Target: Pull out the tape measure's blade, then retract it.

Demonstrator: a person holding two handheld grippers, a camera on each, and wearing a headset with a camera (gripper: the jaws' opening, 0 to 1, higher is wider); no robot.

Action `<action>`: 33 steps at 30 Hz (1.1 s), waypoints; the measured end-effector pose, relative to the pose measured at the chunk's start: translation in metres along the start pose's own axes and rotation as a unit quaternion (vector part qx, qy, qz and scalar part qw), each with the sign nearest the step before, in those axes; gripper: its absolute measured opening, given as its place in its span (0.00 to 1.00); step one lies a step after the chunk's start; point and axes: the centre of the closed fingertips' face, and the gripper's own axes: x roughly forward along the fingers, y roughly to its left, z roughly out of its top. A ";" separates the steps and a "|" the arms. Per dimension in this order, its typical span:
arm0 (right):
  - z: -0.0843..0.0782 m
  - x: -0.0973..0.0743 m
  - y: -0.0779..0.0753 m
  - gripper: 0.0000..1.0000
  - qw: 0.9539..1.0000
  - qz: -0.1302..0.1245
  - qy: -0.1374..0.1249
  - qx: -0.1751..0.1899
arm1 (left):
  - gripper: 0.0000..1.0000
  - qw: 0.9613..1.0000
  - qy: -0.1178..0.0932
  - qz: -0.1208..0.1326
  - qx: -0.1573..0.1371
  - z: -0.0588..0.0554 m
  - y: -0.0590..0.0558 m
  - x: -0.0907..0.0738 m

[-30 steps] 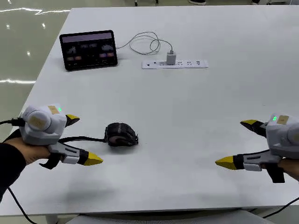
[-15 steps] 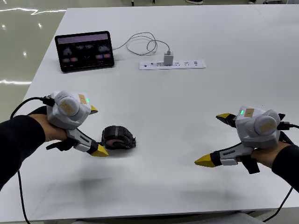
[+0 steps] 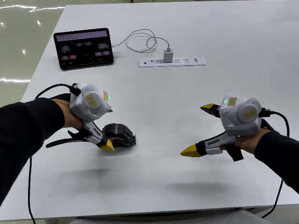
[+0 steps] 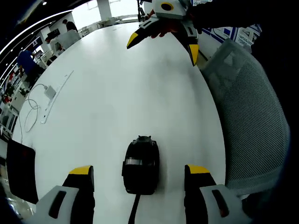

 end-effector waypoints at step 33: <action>0.010 0.111 0.045 0.56 0.986 0.103 0.055 -0.118 | 0.33 0.995 0.058 -0.027 0.078 -0.009 -0.008 0.028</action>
